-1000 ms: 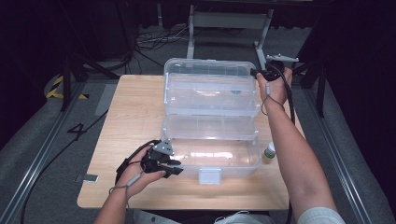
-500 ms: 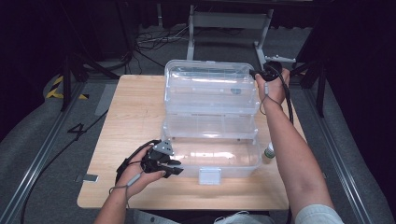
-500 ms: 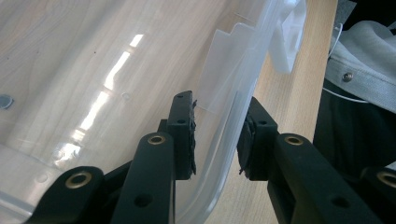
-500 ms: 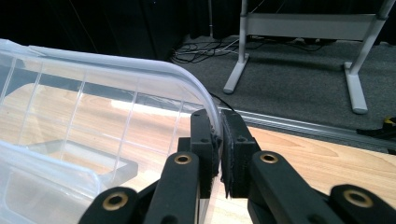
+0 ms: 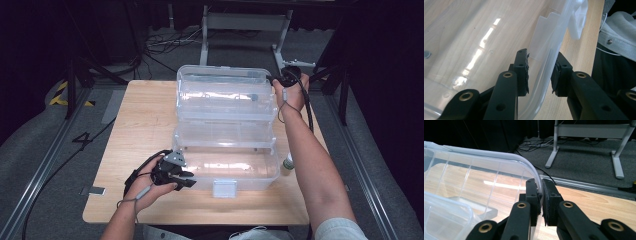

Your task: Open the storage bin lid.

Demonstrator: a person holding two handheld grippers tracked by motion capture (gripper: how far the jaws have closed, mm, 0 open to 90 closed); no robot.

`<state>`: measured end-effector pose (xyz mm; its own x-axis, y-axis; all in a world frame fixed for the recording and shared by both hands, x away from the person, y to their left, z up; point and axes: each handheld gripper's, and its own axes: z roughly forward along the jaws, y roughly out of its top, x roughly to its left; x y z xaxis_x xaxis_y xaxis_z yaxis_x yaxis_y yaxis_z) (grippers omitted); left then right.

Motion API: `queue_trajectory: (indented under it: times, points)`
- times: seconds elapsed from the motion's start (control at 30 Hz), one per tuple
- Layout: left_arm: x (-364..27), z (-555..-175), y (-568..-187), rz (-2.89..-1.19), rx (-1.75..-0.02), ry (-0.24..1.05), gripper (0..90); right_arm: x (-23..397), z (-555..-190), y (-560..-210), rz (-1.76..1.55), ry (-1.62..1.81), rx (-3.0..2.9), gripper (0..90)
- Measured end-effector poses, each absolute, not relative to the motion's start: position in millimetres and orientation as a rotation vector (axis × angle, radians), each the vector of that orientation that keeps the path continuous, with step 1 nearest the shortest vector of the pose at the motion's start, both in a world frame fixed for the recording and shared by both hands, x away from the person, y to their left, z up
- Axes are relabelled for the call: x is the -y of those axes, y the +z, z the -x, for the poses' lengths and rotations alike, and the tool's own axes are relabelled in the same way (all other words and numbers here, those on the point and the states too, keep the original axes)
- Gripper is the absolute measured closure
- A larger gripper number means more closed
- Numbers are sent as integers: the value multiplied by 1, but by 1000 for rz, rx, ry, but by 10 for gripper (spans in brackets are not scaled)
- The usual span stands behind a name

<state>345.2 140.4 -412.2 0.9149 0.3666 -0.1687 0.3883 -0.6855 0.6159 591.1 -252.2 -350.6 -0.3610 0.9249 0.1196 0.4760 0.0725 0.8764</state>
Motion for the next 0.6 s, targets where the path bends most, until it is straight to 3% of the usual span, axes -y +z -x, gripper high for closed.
queue_trajectory:
  times: [0.6]
  points:
    - [-141,-345,-412,-2390,-537,-44,704,257,-603,-364,-1427,1270,-1913,842]
